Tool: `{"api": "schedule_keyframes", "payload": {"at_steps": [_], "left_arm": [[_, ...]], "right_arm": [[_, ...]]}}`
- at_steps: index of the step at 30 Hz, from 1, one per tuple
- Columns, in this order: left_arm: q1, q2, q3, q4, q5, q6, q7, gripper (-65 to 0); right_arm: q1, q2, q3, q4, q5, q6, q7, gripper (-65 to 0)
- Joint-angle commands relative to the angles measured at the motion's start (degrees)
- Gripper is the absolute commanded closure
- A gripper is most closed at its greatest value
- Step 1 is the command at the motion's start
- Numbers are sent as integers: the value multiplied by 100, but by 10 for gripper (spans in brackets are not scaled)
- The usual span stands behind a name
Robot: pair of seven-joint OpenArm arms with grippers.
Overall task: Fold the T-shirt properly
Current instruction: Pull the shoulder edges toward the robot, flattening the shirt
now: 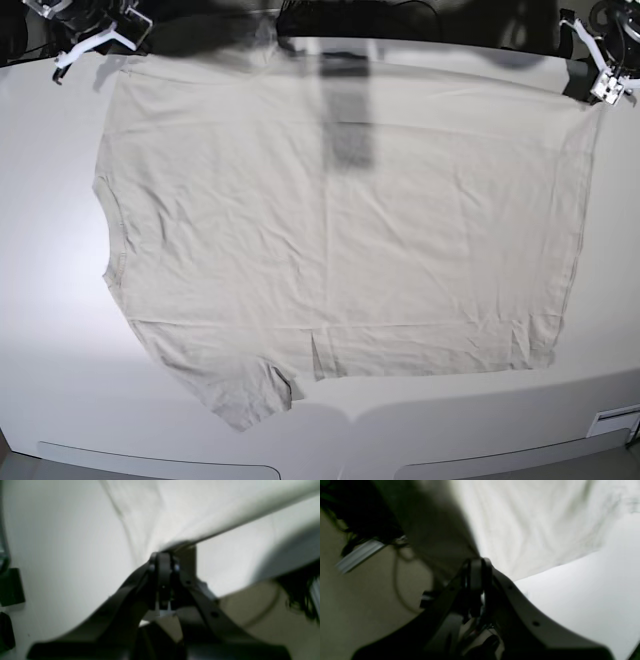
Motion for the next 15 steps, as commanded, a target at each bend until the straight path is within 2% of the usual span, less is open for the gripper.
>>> {"api": "schedule_keyframes", "payload": {"at_steps": [1, 7, 12, 15], "left_arm": [[13, -26, -118, 116, 79, 57, -212, 0], [-315, 31, -140, 170, 179, 59, -260, 0], [-719, 33, -140, 168, 173, 59, -247, 0], [-979, 33, -140, 168, 68, 57, -35, 0]], "right_arm": [[-20, 61, 81, 144, 4, -162, 160, 0], [470, 61, 94, 184, 76, -212, 186, 0], [1104, 61, 94, 96, 376, -210, 127, 0], [1473, 59, 94, -59, 505, -210, 127, 0]]}}
